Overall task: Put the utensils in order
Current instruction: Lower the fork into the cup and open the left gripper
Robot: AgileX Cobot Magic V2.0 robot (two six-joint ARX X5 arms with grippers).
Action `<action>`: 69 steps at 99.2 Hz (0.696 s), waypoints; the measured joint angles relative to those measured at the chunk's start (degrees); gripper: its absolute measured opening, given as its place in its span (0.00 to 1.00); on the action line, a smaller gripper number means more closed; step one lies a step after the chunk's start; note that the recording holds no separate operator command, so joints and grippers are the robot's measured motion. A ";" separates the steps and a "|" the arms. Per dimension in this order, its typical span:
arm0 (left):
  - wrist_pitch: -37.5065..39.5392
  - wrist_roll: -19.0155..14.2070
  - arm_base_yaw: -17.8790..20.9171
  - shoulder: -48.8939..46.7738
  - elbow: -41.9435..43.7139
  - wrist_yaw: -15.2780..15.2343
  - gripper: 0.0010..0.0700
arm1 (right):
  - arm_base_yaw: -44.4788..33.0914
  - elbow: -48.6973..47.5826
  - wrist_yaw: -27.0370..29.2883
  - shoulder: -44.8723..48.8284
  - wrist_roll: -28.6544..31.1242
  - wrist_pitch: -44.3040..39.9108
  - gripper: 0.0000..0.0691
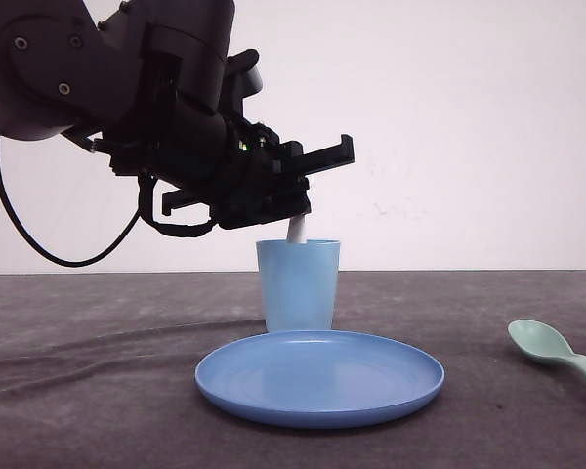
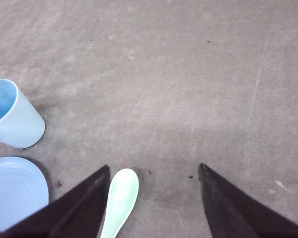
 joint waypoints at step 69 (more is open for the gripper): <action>-16.68 0.92 -2.16 -18.27 0.04 -0.02 0.41 | 5.95 0.07 -0.11 3.15 5.29 -7.72 0.51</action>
